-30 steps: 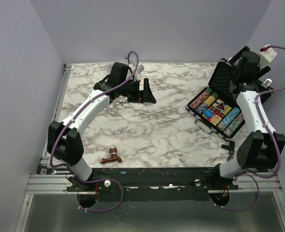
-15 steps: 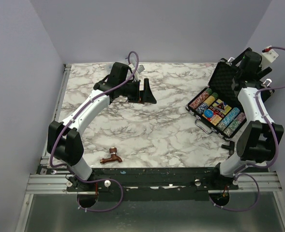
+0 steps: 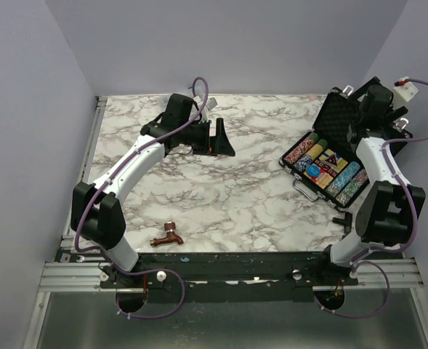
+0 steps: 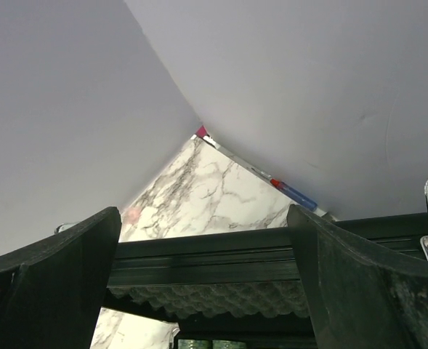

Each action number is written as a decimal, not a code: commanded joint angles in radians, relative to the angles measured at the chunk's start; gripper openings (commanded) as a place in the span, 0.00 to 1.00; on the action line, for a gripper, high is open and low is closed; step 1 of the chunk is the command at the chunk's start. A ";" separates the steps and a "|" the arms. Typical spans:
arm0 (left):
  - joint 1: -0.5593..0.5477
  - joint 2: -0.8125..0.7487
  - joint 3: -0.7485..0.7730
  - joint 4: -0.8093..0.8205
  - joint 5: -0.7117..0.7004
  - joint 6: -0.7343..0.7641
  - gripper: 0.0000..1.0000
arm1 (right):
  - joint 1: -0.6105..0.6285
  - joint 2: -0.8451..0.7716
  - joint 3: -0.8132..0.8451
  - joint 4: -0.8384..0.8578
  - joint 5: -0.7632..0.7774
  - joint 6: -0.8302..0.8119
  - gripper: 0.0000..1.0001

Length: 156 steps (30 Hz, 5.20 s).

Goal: Pack up texas hold em set

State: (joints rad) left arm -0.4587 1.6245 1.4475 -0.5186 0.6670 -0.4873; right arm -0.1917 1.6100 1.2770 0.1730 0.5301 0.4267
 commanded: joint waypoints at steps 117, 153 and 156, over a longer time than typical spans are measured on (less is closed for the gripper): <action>-0.044 0.016 0.040 -0.010 0.060 0.004 0.89 | 0.491 -0.202 -0.595 -0.454 -0.461 0.102 0.01; -0.055 0.032 0.051 -0.028 0.053 0.019 0.89 | 0.488 -0.269 -0.397 -0.520 -0.425 0.124 0.01; -0.055 0.031 0.053 -0.030 0.054 0.019 0.89 | 0.483 -0.216 -0.325 -0.544 -0.405 0.097 0.01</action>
State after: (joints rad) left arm -0.5064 1.6497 1.4643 -0.5278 0.7097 -0.4824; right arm 0.2955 1.3598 0.8631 -0.3237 0.0753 0.5594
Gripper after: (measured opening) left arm 0.884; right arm 0.006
